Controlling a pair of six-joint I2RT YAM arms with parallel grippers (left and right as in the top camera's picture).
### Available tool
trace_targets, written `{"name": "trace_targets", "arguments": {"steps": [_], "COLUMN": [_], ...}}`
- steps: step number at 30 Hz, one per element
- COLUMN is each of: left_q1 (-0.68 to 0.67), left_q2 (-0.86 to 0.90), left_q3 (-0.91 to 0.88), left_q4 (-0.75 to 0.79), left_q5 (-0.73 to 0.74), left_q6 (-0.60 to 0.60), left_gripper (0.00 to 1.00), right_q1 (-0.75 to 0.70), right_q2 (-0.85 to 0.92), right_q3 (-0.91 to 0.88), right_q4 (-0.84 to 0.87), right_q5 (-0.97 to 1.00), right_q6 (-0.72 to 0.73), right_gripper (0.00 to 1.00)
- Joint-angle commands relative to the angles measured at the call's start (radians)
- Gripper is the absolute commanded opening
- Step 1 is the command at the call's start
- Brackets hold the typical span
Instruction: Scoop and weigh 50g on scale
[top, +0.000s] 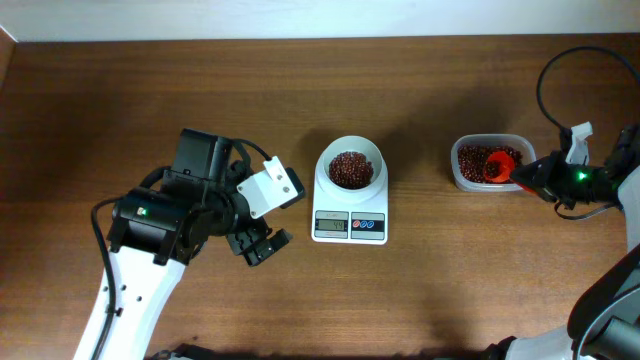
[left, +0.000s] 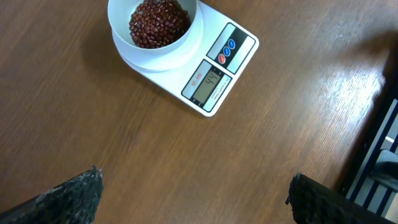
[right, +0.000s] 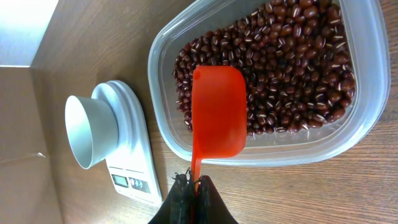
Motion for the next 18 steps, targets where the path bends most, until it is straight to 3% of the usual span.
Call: {"name": "trace_targets", "arguments": {"steps": [1, 14, 18], "left_q1": [0.005, 0.005, 0.005], "left_q2": [-0.009, -0.009, -0.009], "left_q3": [0.014, 0.014, 0.014], "left_q4": [0.002, 0.002, 0.002], "left_q5": [0.014, 0.014, 0.014], "left_q6": [0.013, 0.013, 0.013], "left_gripper": [0.99, 0.99, 0.99], "right_q1": [-0.003, -0.003, -0.003], "right_q2": [0.006, 0.006, 0.006], "right_q3": [0.017, 0.017, 0.017], "right_q4": [0.000, 0.011, 0.030], "right_q5": [-0.029, -0.044, -0.156], "right_q6": [0.030, 0.029, 0.029], "right_gripper": [0.04, 0.04, 0.04]}}
